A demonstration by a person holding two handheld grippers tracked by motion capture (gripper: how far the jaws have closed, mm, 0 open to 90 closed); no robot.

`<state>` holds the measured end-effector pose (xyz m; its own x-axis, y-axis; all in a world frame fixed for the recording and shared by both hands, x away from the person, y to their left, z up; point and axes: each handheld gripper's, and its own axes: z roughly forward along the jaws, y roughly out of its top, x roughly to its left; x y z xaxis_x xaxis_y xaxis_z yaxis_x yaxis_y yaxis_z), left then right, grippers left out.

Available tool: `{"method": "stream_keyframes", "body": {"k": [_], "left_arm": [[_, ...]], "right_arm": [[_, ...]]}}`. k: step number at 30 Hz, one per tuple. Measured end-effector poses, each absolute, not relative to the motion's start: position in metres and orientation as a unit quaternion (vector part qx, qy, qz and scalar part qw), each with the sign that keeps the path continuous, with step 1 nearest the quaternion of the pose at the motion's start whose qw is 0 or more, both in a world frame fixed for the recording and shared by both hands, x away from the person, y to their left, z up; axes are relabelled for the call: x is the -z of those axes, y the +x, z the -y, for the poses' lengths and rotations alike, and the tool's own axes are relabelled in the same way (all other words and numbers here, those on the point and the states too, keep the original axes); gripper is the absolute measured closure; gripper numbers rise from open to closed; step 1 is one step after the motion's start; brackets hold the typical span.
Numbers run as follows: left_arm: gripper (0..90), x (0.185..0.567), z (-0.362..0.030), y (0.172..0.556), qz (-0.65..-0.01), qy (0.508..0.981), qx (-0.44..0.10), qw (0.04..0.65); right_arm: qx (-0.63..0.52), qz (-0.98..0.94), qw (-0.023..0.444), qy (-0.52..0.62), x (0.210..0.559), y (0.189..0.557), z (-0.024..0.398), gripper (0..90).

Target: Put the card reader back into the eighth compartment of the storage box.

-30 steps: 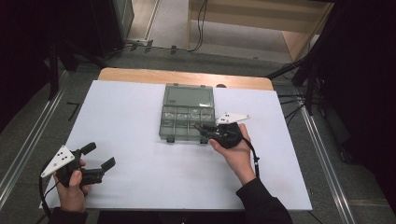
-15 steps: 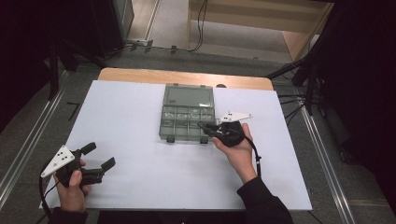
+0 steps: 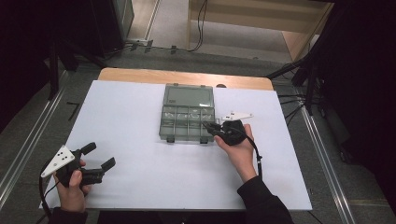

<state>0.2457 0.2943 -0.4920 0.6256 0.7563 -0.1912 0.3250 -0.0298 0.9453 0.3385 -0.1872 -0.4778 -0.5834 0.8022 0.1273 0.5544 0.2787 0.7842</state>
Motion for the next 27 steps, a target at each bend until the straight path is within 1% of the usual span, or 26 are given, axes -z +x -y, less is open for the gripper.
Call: {"method": "stream_keyframes", "body": {"k": [4,6,8,14,21,24,25,27], "left_arm": [[0.0,0.492,-0.294,0.246,-0.39,0.693,-0.187,0.577],[0.0,0.492,-0.294,0.246,-0.39,0.693,-0.187,0.577],[0.0,0.492,-0.294,0.246,-0.39,0.693,-0.187,0.577],[0.0,0.492,-0.292,0.246,-0.388,0.697,-0.188,0.574],[0.0,0.49,-0.289,0.247,-0.383,0.701,-0.195,0.569],[0.0,0.489,-0.287,0.247,-0.382,0.702,-0.198,0.567],[0.0,0.488,-0.286,0.248,-0.381,0.702,-0.199,0.568],[0.0,0.487,-0.284,0.249,-0.38,0.703,-0.199,0.567]], "right_arm": [[-0.415,-0.781,0.15,0.442,0.481,0.341,0.188,70.1],[-0.416,-0.777,0.151,0.447,0.482,0.341,0.187,59.6],[-0.42,-0.773,0.15,0.451,0.482,0.341,0.188,52.2],[-0.438,-0.757,0.155,0.46,0.478,0.34,0.192,36.2],[-0.456,-0.748,0.155,0.456,0.474,0.339,0.192,11.3],[-0.467,-0.746,0.153,0.45,0.473,0.339,0.192,5.2],[-0.468,-0.745,0.153,0.45,0.473,0.339,0.192,0.1],[-0.473,-0.744,0.149,0.447,0.472,0.339,0.192,0.0]]}}
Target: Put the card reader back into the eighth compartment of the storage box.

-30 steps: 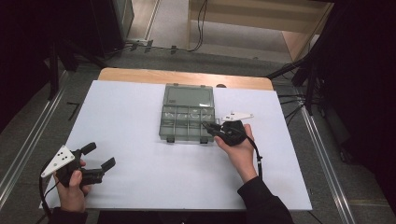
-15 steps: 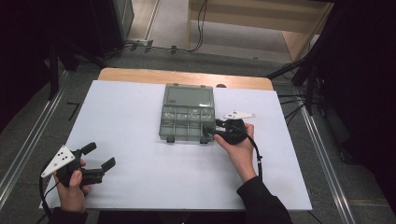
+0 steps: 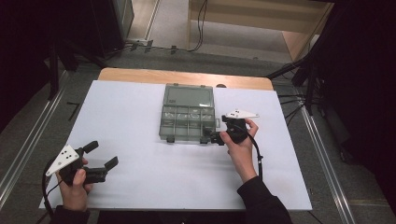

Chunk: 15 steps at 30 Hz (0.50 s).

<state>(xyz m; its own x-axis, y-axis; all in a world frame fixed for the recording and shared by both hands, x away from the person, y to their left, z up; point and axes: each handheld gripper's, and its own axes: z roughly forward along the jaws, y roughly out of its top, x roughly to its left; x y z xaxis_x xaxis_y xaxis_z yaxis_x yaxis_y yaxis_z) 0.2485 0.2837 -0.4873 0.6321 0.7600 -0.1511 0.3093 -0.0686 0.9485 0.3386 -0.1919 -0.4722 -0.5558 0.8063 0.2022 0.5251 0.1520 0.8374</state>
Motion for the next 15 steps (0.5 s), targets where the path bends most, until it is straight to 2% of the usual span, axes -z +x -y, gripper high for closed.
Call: {"method": "stream_keyframes", "body": {"k": [15], "left_arm": [[0.0,0.474,-0.262,0.259,-0.362,0.712,-0.194,0.569]], "right_arm": [[-0.492,-0.732,0.155,0.444,0.467,0.339,0.2,0.0]]}}
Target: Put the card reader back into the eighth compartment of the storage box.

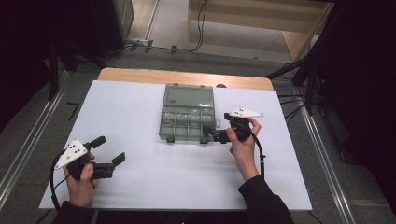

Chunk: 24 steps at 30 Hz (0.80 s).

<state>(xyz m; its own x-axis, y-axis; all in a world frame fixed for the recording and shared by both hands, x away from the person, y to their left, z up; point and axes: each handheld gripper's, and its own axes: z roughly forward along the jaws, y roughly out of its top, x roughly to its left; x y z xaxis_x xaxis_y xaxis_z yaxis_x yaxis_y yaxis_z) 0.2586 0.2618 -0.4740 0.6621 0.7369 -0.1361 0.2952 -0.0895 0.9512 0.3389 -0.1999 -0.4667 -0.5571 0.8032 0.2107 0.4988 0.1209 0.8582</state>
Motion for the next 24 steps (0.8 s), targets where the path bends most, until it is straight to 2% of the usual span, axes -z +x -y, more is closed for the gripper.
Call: {"method": "stream_keyframes", "body": {"k": [14,24], "left_arm": [[0.0,0.458,-0.231,0.28,-0.333,0.728,-0.185,0.569],[0.0,0.452,-0.215,0.304,-0.335,0.733,-0.172,0.567]], "right_arm": [[-0.506,-0.718,0.154,0.452,0.463,0.343,0.211,0.0],[-0.516,-0.706,0.152,0.461,0.461,0.348,0.216,0.0]]}}
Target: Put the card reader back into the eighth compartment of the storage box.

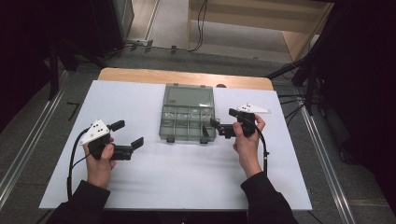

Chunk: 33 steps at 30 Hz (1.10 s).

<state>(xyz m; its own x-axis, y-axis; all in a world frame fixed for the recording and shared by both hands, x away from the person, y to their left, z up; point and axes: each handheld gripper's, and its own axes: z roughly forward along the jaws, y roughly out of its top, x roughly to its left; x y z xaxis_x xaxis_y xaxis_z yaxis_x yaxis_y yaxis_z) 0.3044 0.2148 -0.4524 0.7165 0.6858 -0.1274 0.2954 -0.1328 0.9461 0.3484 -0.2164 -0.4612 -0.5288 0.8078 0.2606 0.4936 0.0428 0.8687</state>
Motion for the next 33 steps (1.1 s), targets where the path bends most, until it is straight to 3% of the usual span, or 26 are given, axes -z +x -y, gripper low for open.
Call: {"method": "stream_keyframes", "body": {"k": [33], "left_arm": [[0.0,0.45,-0.177,0.376,-0.354,0.727,-0.135,0.573]], "right_arm": [[-0.53,-0.688,0.133,0.477,0.464,0.377,0.218,0.0]]}}
